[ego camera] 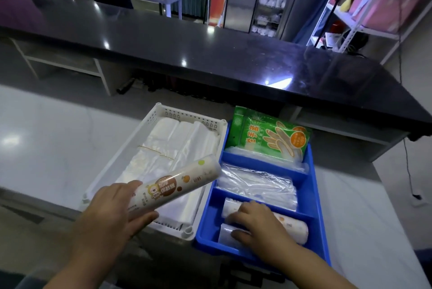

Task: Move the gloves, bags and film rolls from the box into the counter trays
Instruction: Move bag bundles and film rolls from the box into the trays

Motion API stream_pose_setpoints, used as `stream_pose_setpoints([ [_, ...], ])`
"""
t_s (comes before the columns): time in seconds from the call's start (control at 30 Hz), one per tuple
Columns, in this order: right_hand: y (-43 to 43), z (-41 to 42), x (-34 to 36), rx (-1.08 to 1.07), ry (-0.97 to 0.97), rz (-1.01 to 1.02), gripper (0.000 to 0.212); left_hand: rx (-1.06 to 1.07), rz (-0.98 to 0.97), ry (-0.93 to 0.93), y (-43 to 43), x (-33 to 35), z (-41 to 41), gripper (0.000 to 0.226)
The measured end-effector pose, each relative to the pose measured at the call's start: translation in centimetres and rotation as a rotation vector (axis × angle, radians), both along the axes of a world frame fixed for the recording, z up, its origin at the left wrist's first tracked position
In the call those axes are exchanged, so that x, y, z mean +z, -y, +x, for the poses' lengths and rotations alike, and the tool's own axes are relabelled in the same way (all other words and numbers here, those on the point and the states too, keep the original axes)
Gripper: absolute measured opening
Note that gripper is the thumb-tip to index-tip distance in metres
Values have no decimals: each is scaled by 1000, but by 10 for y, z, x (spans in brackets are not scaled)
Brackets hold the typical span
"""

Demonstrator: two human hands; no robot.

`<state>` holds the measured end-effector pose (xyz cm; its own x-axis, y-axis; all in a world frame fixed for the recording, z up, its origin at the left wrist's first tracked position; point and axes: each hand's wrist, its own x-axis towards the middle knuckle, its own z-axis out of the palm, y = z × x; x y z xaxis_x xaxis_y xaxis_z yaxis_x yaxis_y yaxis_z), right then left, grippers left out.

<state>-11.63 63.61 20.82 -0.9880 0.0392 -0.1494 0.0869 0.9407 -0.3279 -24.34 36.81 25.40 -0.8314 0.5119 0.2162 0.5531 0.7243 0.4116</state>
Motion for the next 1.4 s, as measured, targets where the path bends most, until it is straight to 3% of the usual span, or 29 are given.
stream_pose_setpoints([
  [0.17,18,-25,-11,144,15,71,31,-51,12,34,-4,3,-6,62],
  [0.33,14,-19,0,83,-36,79,34,-111,19,38,-13,-1,-7,67],
  [0.5,5,19,33,-283,-306,-259,37,-173,22,11,-25,-3,-9,65],
  [0.6,-5,48,37,-549,-563,-345,65,-191,-2,-2,-39,-6,-7,64],
  [0.67,-12,63,36,-687,-606,-453,79,-198,0,10,-51,-6,-3,63],
  [0.73,-18,75,29,-790,-504,-529,71,-245,-27,35,-64,-5,2,62],
  [0.87,-27,96,14,-908,-268,-470,46,-400,-95,11,-85,-6,13,58],
  [1.0,-29,107,24,-1005,-437,-524,44,-580,-158,-91,-99,-11,24,55],
  [1.13,-31,113,47,-1050,-711,-563,48,-623,-167,-29,-118,-20,38,45],
  [1.4,-33,117,64,-1039,-821,-482,48,-746,-273,36,-141,-38,46,41],
])
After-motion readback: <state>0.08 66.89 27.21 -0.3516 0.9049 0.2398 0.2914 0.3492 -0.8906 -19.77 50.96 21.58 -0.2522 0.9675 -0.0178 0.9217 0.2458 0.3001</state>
